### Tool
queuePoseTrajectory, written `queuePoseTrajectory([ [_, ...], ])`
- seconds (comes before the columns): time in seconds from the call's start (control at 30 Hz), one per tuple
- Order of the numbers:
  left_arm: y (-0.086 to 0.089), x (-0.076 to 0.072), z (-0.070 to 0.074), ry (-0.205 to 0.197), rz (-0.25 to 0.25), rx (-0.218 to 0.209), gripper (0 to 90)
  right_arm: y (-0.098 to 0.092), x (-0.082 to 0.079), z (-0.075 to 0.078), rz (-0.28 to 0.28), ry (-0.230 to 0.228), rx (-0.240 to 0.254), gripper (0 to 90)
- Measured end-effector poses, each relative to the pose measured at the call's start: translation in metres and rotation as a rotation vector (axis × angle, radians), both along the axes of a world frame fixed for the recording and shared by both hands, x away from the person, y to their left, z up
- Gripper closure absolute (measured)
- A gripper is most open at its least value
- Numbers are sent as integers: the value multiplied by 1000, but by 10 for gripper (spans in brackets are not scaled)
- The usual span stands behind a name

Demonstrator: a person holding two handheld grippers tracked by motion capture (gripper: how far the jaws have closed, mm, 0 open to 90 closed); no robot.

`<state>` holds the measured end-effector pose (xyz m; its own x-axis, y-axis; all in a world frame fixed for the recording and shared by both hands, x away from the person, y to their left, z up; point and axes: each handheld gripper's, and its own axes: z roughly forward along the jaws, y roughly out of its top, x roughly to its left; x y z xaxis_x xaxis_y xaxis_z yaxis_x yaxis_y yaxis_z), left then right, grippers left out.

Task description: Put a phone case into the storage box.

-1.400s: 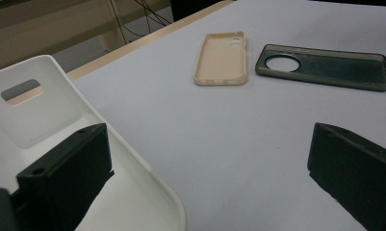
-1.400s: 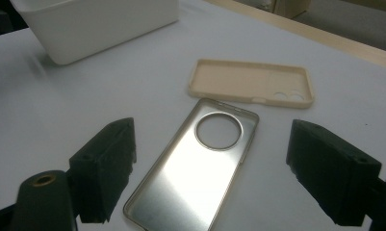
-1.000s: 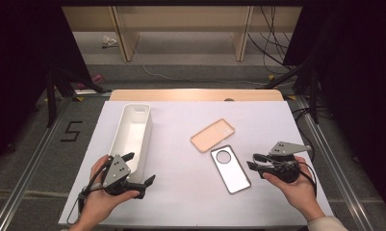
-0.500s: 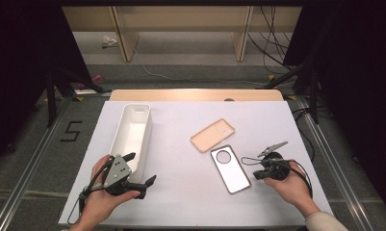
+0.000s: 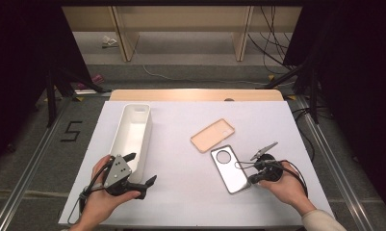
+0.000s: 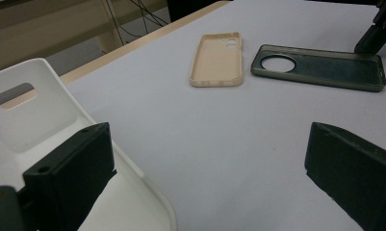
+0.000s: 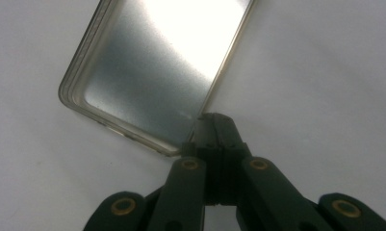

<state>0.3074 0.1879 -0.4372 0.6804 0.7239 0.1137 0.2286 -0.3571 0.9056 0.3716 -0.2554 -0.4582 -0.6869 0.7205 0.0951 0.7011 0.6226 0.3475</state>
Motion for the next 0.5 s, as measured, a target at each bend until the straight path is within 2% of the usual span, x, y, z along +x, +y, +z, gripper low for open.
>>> queuePoseTrajectory([
  [0.33, 0, 0, 0, -1, -1, 1, 28, 13, -4, 0, 55, 1, -7, 900],
  [0.5, 0, 0, 0, -1, -2, -2, 28, 17, -5, 0, 63, 3, -11, 900],
])
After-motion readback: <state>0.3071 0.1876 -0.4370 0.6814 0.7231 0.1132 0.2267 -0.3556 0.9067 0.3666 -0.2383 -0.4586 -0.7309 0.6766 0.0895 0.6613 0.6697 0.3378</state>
